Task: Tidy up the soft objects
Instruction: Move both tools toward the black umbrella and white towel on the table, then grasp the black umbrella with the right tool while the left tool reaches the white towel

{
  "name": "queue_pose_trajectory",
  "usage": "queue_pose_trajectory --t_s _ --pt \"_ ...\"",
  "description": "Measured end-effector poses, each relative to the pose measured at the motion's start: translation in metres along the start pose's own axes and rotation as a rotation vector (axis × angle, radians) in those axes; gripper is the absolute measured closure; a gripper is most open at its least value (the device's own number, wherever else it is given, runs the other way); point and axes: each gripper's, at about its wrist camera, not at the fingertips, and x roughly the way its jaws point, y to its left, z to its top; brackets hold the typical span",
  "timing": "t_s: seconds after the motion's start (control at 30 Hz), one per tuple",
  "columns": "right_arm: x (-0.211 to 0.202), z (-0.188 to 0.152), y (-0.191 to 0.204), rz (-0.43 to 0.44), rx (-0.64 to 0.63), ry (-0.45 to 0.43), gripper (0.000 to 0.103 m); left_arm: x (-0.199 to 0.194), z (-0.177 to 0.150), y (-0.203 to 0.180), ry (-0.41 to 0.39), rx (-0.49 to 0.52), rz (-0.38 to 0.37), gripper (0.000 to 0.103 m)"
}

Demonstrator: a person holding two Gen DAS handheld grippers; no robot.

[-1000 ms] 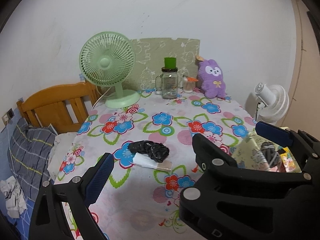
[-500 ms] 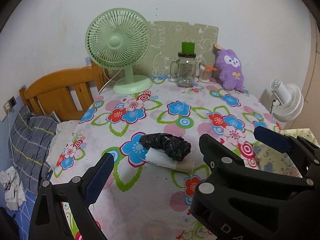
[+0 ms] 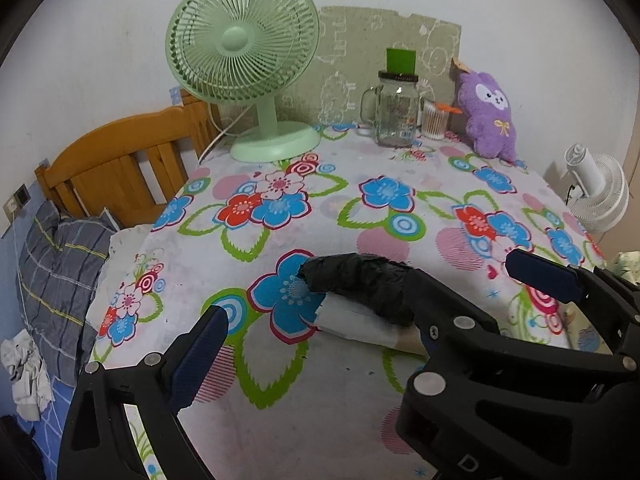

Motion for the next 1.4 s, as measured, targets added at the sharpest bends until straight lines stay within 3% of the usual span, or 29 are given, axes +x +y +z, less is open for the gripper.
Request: queue_pose_trajectory --t_s 0.47,0.6,0.9,1.4 --pt "0.042 0.005 0.011 0.013 -0.046 0.029 0.023 0.036 -0.001 0.017 0.064 -0.053 -0.026 0.005" --pt "0.056 0.006 0.014 0.025 -0.067 0.070 0.041 0.047 -0.003 0.019 0.088 -0.058 -0.007 0.005" --pt "0.070 0.000 0.015 0.034 -0.061 0.114 0.065 0.055 -0.008 0.022 0.102 -0.056 -0.018 0.005" --pt "0.042 -0.004 -0.006 -0.060 0.011 0.050 0.068 0.050 -0.001 -0.003 0.082 -0.006 -0.041 0.005"
